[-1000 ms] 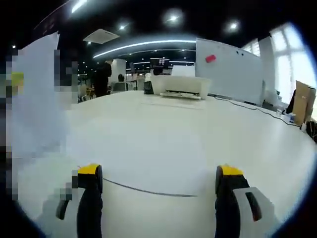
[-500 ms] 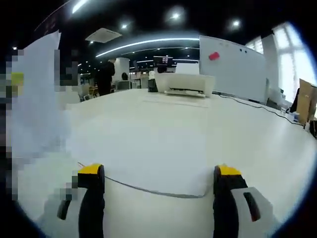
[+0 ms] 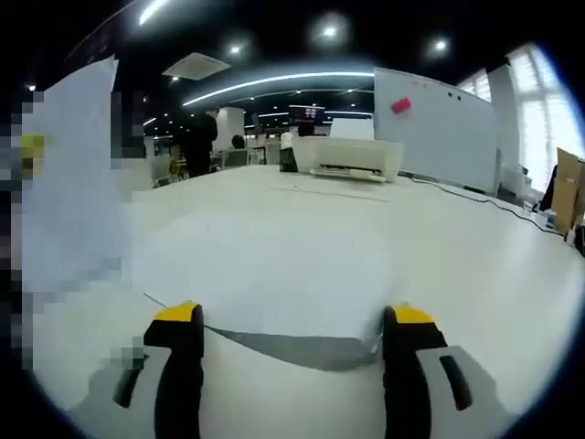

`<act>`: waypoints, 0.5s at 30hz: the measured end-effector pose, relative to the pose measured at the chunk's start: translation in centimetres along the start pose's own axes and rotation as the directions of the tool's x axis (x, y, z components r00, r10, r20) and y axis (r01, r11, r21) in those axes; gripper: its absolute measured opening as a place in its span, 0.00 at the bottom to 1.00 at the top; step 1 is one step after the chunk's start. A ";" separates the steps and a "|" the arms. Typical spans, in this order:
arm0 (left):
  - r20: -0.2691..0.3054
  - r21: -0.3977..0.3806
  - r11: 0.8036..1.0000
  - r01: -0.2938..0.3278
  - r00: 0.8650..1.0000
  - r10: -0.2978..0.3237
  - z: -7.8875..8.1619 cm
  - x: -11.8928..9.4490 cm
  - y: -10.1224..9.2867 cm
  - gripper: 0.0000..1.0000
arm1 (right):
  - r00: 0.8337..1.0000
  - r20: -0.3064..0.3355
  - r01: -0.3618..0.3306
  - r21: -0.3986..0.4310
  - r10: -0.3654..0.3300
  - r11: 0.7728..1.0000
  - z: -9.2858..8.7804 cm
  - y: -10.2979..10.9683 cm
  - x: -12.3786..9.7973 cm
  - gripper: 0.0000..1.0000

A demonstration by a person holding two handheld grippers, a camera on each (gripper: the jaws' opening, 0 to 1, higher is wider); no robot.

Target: Organize the stack of printing papers by aligning and flattening the scattered papers on the table

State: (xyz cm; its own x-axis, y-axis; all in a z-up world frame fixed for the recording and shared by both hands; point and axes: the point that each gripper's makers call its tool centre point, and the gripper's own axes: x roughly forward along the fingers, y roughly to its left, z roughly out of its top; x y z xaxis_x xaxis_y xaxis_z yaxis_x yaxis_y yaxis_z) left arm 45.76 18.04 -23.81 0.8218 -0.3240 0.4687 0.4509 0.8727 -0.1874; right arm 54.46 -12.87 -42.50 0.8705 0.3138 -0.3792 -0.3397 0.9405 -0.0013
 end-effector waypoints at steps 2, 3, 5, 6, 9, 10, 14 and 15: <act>0.000 0.000 1.000 0.000 1.000 0.000 0.0 0.0 0.0 0.06 | 1.000 -0.002 -0.006 -0.001 0.006 1.000 0.0 0.0 0.2 0.70; -0.001 0.000 1.000 0.001 1.000 -0.001 0.0 0.0 0.0 0.06 | 1.000 -0.001 -0.011 -0.003 0.011 1.000 0.0 0.2 0.3 0.69; -0.001 0.001 1.000 0.002 1.000 -0.002 0.0 0.0 -0.1 0.06 | 1.000 0.002 -0.016 -0.009 0.016 1.000 0.1 0.5 0.3 0.66; -0.001 0.002 1.000 0.001 1.000 -0.001 0.0 0.0 0.0 0.06 | 1.000 -0.003 -0.018 -0.004 0.017 1.000 0.0 0.6 0.2 0.64; -0.002 0.004 1.000 -0.001 1.000 0.001 0.0 0.0 0.1 0.06 | 1.000 -0.006 -0.026 -0.004 0.026 1.000 0.0 0.5 0.7 0.58; -0.002 0.003 1.000 -0.002 1.000 0.002 0.0 0.0 0.1 0.06 | 1.000 -0.006 -0.030 -0.005 0.030 1.000 0.1 0.4 1.0 0.55; -0.001 0.004 1.000 -0.002 1.000 0.002 0.0 0.0 0.1 0.06 | 0.999 -0.010 -0.047 -0.005 0.047 0.999 0.2 0.4 1.5 0.47; -0.001 0.004 1.000 -0.002 1.000 0.002 0.0 0.0 0.1 0.06 | 0.998 -0.005 -0.056 -0.012 0.056 0.998 0.3 0.4 1.7 0.45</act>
State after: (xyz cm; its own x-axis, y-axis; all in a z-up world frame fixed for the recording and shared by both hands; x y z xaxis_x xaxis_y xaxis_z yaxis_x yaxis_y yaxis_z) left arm 45.81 18.14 -23.87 0.8233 -0.3225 0.4671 0.4478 0.8747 -0.1853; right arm 55.88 -11.92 -42.87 0.8481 0.3657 -0.3835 -0.3924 0.9197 0.0093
